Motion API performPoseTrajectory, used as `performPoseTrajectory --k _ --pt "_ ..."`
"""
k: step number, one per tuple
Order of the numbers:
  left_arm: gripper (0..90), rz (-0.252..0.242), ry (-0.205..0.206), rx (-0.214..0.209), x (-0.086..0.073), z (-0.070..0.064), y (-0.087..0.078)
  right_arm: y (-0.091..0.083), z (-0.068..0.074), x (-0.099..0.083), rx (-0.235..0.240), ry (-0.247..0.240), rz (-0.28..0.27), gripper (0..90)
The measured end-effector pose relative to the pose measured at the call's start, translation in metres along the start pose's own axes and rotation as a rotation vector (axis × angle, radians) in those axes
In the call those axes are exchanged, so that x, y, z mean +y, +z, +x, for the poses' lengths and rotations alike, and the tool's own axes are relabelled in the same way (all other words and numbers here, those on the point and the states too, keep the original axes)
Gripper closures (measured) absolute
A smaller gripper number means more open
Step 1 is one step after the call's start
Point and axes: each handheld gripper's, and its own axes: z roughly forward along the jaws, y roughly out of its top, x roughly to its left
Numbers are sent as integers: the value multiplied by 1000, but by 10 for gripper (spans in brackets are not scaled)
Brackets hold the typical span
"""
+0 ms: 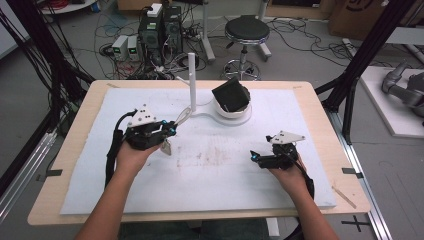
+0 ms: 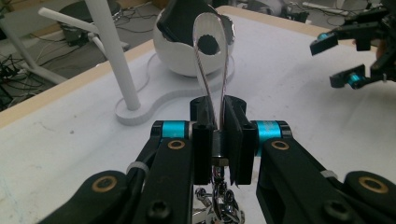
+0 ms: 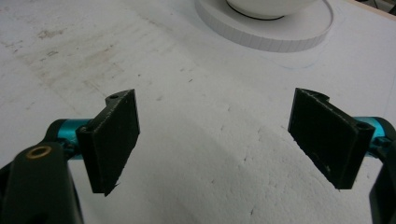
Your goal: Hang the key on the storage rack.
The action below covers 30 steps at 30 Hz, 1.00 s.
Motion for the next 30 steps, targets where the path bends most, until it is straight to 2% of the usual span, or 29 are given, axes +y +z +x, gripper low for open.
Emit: performPoseTrajectory --k 6,10,14,17,23,30 --pt "815 -18 5 44 21 9 1 0 1 0 -2 -5 0 167" --pt "815 -40 -8 73 36 19 -1 0 2 0 2 -5 1 167" --pt "815 -45 2 103 50 25 -2 0 1 0 2 -2 -2 167" --pt "815 -43 15 136 65 30 0 0 1 0 1 -5 -2 167" --pt "815 -12 53 164 85 33 13 0 2 -1 6 -5 0 167" --pt "815 16 62 183 94 36 29 0 1 -2 8 3 -3 167"
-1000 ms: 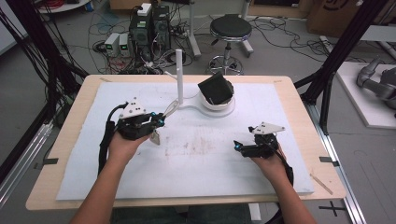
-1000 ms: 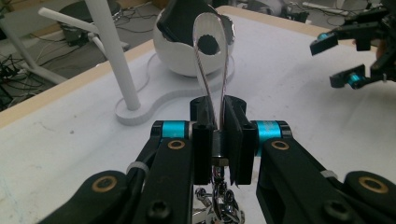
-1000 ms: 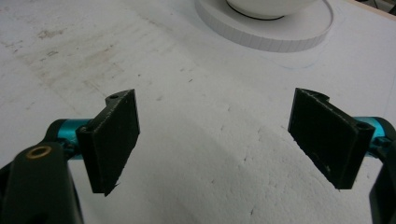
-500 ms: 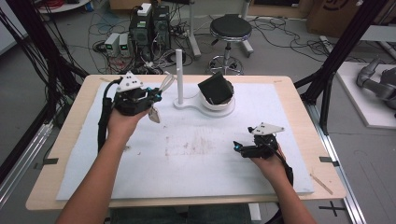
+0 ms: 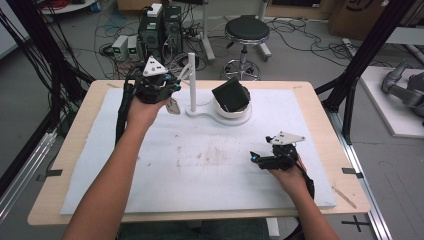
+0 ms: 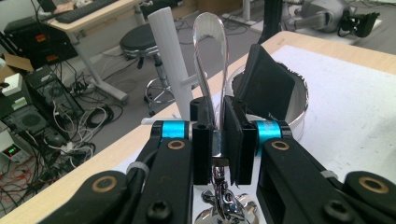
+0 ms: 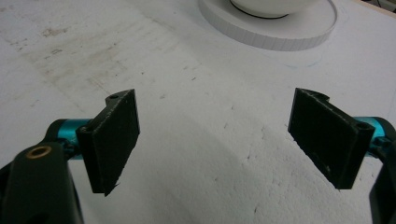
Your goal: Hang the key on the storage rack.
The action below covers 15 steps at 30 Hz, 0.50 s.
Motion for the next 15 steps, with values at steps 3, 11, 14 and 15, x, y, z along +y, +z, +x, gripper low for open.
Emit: performPoseTrajectory --k 3,11,14,15 --pt "815 14 8 4 1 0 6 0 0 0 -1 -1 3 167" --pt "814 51 11 15 -1 0 18 1 -1 0 5 -6 2 167" --pt "814 65 9 24 -3 1 22 1 -1 0 4 -5 3 167" --pt "814 75 8 29 -4 2 24 1 -1 0 3 -4 2 167"
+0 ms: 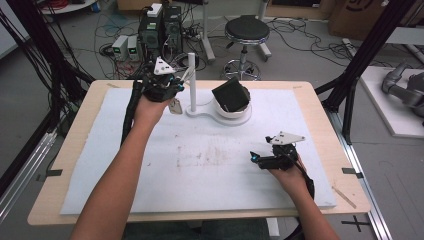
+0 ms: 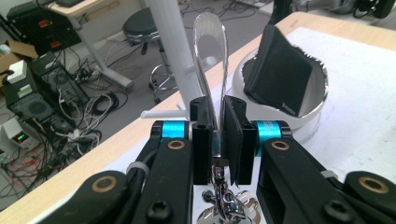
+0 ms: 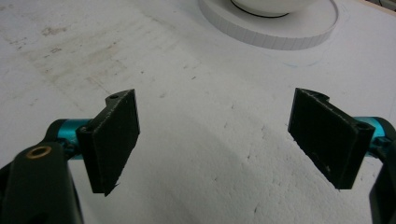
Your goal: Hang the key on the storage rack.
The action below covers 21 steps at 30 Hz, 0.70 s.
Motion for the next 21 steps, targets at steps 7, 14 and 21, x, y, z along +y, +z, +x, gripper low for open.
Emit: performPoseTrajectory --k 7,14,21 --pt "814 30 1 11 -4 -1 11 0 0 0 -1 0 1 167" --pt "814 54 -18 26 -11 0 23 0 -1 0 -2 2 0 167" --pt "808 67 -23 31 -12 1 27 0 -1 0 1 4 3 167"
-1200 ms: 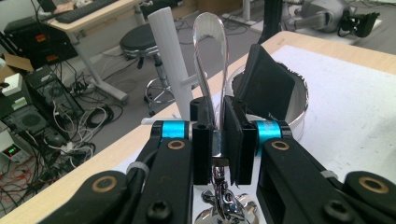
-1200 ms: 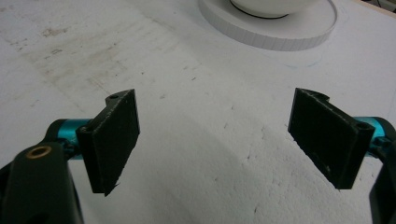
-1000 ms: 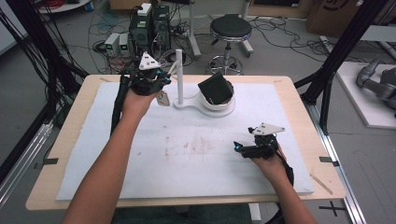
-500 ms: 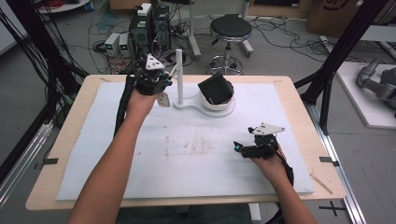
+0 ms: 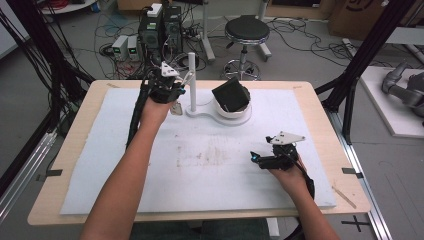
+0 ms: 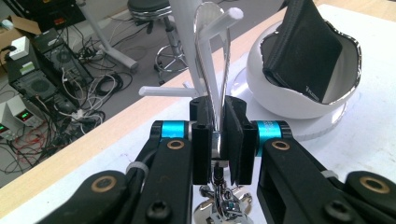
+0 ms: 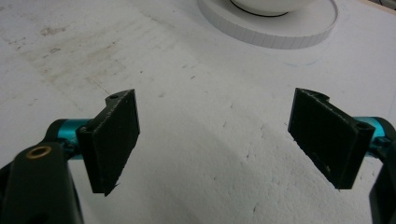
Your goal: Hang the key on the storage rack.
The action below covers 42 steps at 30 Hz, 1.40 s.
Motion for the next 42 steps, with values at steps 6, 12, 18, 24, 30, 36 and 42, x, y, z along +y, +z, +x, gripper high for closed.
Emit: performPoseTrajectory --k 6,12,18,24,30,36,42 --pt "618 -5 -16 42 -2 1 -2 0 1 0 0 -2 -2 167" --pt "540 -46 -34 9 -10 1 -10 0 0 0 -2 2 -9 168" --pt "457 -77 -55 -15 -22 1 -21 0 0 0 -4 2 -8 167" --pt "373 -101 -63 -94 -32 4 -37 0 1 1 -9 6 -5 167" --pt "321 -133 -72 -165 -42 7 -54 0 0 1 -13 5 -7 168" --pt "305 -143 -71 -197 -52 7 -67 0 0 1 -13 10 -2 167" --pt "292 -146 -51 -230 -62 4 -77 -1 0 1 -18 9 -2 167"
